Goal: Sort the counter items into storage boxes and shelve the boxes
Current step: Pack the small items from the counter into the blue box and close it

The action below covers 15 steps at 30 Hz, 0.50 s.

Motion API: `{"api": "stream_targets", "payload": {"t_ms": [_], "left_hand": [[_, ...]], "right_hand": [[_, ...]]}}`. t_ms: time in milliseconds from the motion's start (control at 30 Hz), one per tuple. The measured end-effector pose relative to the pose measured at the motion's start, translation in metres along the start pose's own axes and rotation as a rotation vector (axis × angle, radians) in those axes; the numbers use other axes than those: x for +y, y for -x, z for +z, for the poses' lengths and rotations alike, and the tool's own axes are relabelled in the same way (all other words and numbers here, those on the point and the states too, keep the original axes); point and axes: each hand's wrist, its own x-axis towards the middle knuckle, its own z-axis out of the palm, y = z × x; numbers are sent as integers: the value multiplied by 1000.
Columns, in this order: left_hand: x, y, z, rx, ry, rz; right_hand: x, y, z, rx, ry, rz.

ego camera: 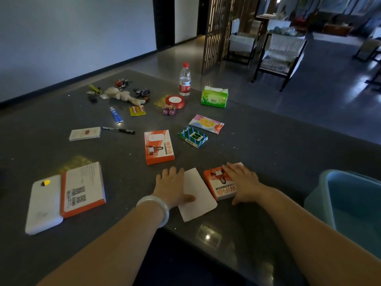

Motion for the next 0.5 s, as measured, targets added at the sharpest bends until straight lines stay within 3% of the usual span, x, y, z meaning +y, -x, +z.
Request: {"api": "stream_targets", "payload": {"t_ms": [267, 367, 500], "left_hand": [[-3, -5, -6, -16, -36, -160], [-2, -9, -7, -64, 120, -218], [-2, -12, -11, -202, 409, -233]], "right_hand": [[2, 3, 5, 74, 99, 40], [5, 5, 10, 46, -36, 53], [7, 8, 15, 41, -26, 55]]}}
